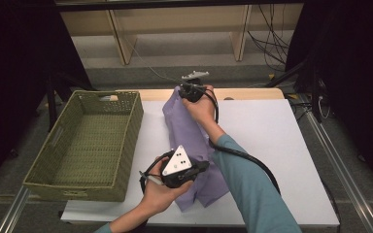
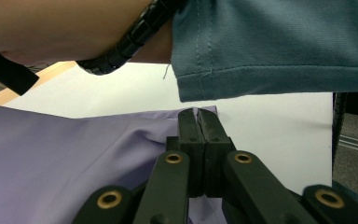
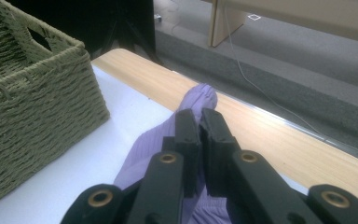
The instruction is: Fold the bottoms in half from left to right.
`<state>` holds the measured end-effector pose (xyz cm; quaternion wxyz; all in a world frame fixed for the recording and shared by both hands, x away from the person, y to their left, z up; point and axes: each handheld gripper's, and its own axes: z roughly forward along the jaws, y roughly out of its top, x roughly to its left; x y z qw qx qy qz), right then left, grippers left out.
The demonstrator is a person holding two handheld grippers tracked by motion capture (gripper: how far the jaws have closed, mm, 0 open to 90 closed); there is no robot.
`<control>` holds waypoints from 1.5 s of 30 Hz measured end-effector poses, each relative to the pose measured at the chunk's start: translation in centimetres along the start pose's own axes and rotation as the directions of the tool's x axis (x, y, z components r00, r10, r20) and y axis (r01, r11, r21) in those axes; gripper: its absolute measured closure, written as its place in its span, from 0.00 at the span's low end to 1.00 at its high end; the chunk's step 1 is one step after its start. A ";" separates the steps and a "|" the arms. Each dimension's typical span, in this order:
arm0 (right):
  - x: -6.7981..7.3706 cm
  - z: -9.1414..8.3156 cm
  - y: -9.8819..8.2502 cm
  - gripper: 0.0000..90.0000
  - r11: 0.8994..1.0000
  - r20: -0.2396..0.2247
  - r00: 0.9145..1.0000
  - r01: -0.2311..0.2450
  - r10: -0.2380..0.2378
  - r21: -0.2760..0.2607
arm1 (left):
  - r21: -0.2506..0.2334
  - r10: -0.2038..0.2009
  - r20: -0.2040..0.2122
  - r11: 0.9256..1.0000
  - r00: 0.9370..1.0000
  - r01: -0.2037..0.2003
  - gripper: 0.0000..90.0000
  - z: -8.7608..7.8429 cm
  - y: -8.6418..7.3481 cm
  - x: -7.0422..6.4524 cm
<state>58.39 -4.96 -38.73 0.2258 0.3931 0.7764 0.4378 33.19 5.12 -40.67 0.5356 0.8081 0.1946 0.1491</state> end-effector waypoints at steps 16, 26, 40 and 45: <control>-1.0 0.0 -0.8 0.96 1.000 0.011 1.000 0.017 -0.018 0.006 | 0.012 -0.015 0.015 1.000 1.000 0.015 0.99 2.3 -0.3 0.0; -1.3 0.4 -1.3 0.96 0.999 0.012 1.000 0.025 -0.025 0.020 | 0.019 -0.019 0.018 1.000 1.000 0.019 0.99 3.5 -0.5 0.1; -1.8 0.5 -2.0 0.95 0.999 0.011 1.000 0.016 -0.016 0.032 | 0.032 -0.022 0.020 0.999 1.000 0.021 0.99 4.9 -0.6 0.1; -2.0 0.6 -2.3 0.95 0.999 0.012 0.999 0.030 -0.030 0.040 | 0.040 -0.025 0.024 0.999 0.999 0.024 0.99 5.4 -0.6 0.0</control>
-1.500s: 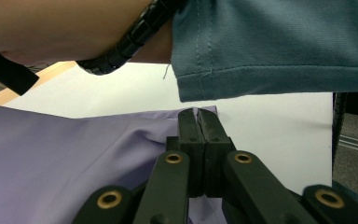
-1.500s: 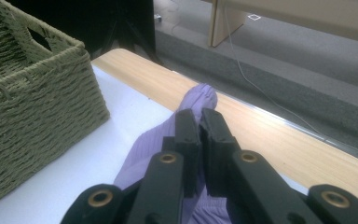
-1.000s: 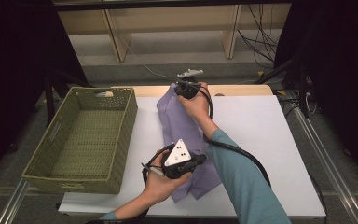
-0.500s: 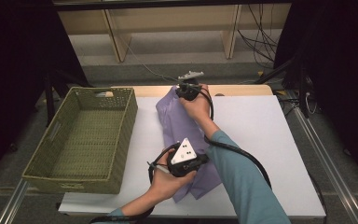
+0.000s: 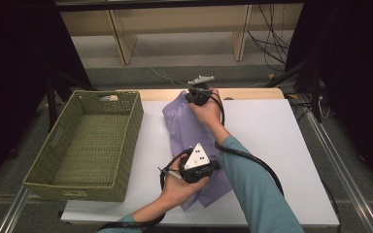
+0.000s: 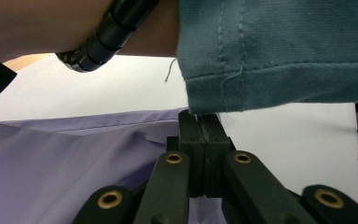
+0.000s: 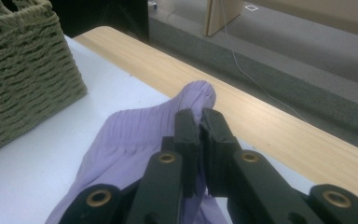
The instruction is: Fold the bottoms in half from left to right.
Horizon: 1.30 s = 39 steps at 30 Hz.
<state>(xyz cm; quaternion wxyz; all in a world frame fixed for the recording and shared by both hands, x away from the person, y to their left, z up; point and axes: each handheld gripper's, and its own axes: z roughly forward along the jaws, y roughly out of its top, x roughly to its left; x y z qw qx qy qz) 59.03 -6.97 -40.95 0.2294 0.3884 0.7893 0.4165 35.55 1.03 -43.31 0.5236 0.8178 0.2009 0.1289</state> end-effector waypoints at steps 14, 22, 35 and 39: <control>-0.6 0.3 -1.1 0.92 0.999 0.017 1.000 -0.004 0.003 0.034 | 0.030 -0.010 0.003 1.000 1.000 0.010 0.99 1.4 -0.3 0.1; -1.1 0.8 -2.1 0.77 0.993 0.014 0.999 -0.047 0.046 0.104 | 0.075 -0.019 0.015 0.997 1.000 0.018 0.99 2.9 -0.8 0.1; -1.4 -1.2 -3.1 0.70 0.990 -0.007 0.999 -0.043 0.044 0.136 | 0.153 -0.027 0.043 0.988 0.999 0.020 0.97 4.9 -1.6 0.1; -1.9 -2.7 -3.9 0.69 0.987 -0.016 0.999 -0.046 0.049 0.151 | 0.168 -0.018 0.061 0.986 0.998 0.008 0.80 4.7 -1.4 -0.2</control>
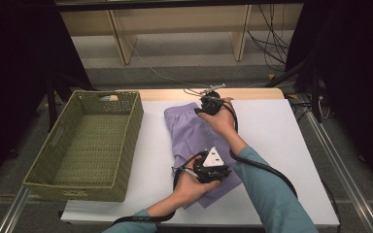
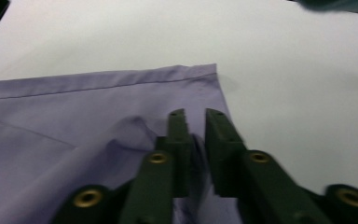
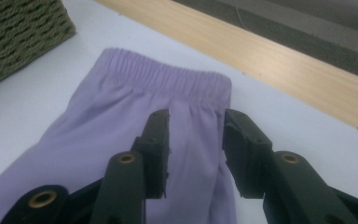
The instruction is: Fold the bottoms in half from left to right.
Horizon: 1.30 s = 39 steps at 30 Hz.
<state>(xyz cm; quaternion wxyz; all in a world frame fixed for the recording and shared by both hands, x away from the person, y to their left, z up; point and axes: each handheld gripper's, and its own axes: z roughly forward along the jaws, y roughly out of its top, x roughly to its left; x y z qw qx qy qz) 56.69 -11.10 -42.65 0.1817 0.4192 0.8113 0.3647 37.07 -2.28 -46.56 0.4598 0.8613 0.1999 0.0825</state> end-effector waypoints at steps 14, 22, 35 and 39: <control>-0.1 -5.2 -6.4 0.65 0.993 -0.116 0.993 -0.014 0.028 0.119 | 0.055 -0.013 -0.021 0.998 1.000 0.014 0.37 -4.1 -1.5 0.1; 0.8 -8.1 -10.6 0.67 0.978 -0.189 0.979 -0.034 0.075 0.208 | 0.119 -0.017 -0.040 0.993 0.999 0.021 0.42 -7.2 -4.3 1.0; 2.6 -10.4 -14.6 0.74 0.970 -0.205 0.977 -0.011 0.062 0.243 | 0.150 -0.056 -0.029 0.987 0.998 0.060 0.56 -8.8 -6.7 0.8; 2.5 -10.3 -15.2 0.79 0.969 -0.196 0.978 -0.024 0.074 0.245 | 0.154 -0.050 -0.031 0.987 0.998 0.054 0.60 -8.9 -6.9 0.8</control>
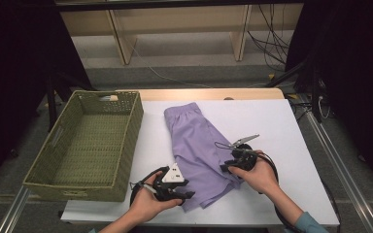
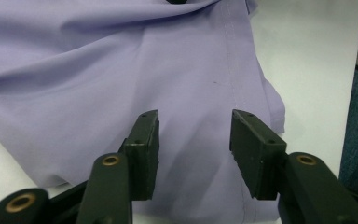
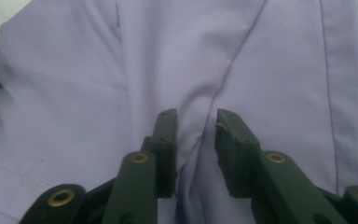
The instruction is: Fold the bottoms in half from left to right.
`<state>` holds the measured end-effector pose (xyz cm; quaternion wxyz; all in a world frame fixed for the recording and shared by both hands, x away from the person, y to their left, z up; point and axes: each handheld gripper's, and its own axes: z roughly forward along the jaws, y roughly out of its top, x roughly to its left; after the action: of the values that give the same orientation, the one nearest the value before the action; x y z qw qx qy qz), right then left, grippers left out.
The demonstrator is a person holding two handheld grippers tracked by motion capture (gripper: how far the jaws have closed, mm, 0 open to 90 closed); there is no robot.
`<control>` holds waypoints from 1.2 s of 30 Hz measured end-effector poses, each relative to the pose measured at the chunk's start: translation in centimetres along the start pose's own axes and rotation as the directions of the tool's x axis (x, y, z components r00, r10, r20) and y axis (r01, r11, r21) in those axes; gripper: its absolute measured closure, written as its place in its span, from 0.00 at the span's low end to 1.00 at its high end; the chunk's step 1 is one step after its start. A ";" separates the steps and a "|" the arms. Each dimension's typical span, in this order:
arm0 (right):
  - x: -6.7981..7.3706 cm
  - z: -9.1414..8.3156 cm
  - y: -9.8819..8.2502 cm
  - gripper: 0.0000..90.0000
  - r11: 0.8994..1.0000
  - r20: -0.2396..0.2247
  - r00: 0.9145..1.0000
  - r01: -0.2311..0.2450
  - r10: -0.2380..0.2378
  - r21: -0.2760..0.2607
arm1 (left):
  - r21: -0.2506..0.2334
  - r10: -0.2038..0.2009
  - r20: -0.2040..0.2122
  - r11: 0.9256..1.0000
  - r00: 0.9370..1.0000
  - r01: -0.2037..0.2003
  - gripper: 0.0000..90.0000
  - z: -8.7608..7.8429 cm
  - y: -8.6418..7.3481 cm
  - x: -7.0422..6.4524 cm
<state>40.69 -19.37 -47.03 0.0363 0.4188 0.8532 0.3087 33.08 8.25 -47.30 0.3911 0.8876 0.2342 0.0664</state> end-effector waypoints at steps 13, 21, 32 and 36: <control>0.0 0.3 -0.2 1.00 0.999 0.004 0.999 -0.033 0.033 0.030 | 0.037 0.030 0.003 0.999 1.000 -0.030 0.67 0.8 -0.3 -0.1; 0.0 -0.5 0.0 1.00 1.000 0.017 1.000 -0.020 0.020 0.022 | 0.036 0.038 -0.002 0.999 0.999 -0.038 0.68 0.9 -0.3 -0.1; -0.3 -1.5 0.4 1.00 1.000 0.063 0.998 -0.020 0.020 0.000 | 0.013 0.034 -0.005 0.999 0.999 -0.034 0.63 0.9 -0.1 -0.2; -0.7 -2.0 0.5 1.00 0.999 0.074 0.997 -0.033 0.033 -0.009 | 0.002 0.034 -0.005 0.999 0.999 -0.034 0.63 0.9 0.0 -0.2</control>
<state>40.80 -20.65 -45.28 0.0643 0.4439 0.8430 0.2969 33.14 7.57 -47.93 0.3886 0.8916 0.2203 0.0747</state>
